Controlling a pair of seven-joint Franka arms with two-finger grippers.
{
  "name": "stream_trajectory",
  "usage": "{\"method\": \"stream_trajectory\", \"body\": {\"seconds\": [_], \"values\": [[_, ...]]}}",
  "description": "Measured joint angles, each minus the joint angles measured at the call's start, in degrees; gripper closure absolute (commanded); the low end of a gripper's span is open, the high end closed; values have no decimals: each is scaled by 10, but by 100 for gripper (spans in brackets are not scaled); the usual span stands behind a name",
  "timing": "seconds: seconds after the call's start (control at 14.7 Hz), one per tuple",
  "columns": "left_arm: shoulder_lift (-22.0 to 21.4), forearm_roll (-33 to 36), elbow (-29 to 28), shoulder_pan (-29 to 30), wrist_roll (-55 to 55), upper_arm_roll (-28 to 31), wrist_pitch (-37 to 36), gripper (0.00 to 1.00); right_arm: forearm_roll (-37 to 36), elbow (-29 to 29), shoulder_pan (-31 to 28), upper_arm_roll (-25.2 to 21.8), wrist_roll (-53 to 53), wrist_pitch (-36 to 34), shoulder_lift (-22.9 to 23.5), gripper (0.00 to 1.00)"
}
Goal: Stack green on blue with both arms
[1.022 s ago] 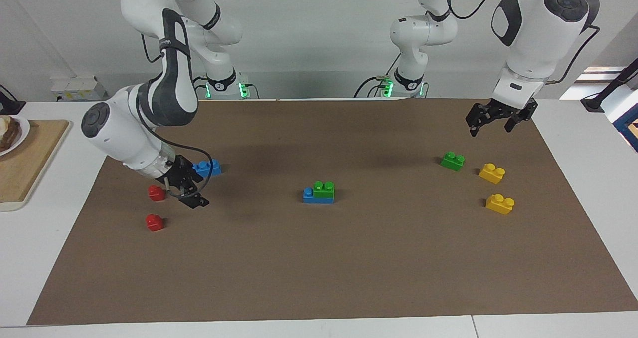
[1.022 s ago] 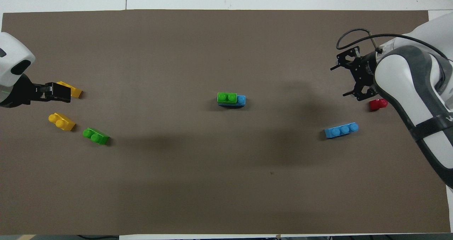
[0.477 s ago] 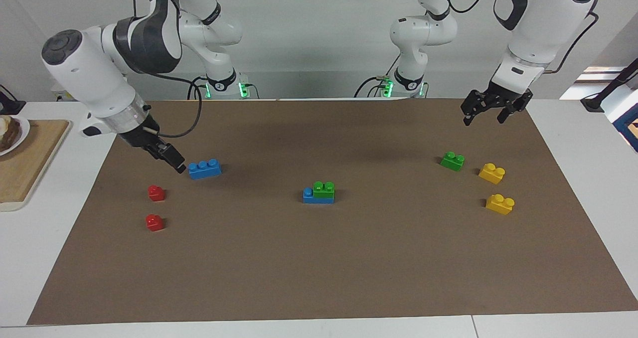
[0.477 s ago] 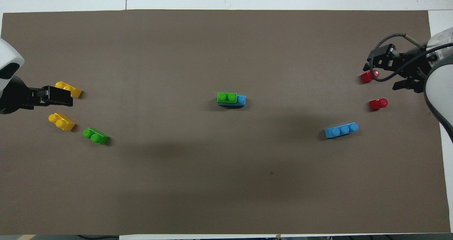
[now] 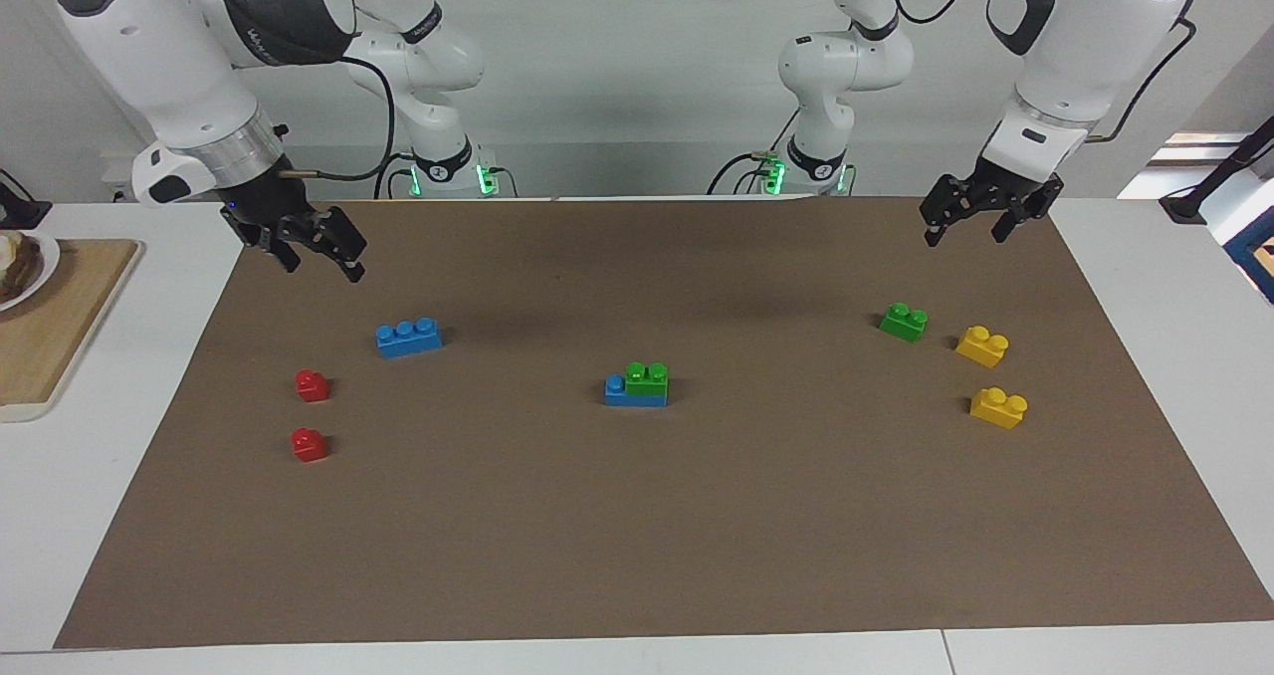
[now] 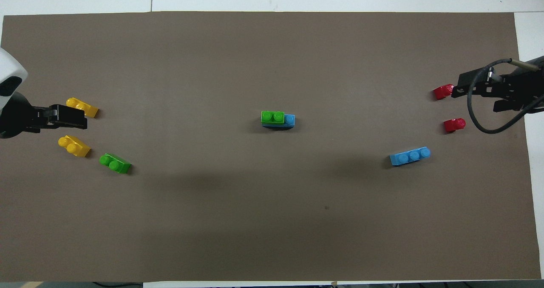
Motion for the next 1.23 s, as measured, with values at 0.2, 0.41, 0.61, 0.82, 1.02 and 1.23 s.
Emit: {"method": "stream_trajectory", "body": {"seconds": [0.2,0.41,0.61,0.82,1.02,1.23], "values": [[0,0,0,0,0,-1,-1,0,-8,0,0,1,-24,0,0,1],[0,0,0,0,0,-1,-1,0,-10,0,0,1,-34,-3,0,1],[0,0,0,0,0,-2,-1,0,-10,0,0,1,-38,-5,0,1],[0,0,0,0,0,-3,-1,0,-10,0,0,1,-39,-6,0,1],[0,-1,0,0,0,-3,-1,0,-11,0,0,1,-39,-8,0,1],[0,-1,0,0,0,-3,-1,0,-23,0,0,1,-63,-9,0,1]]}}
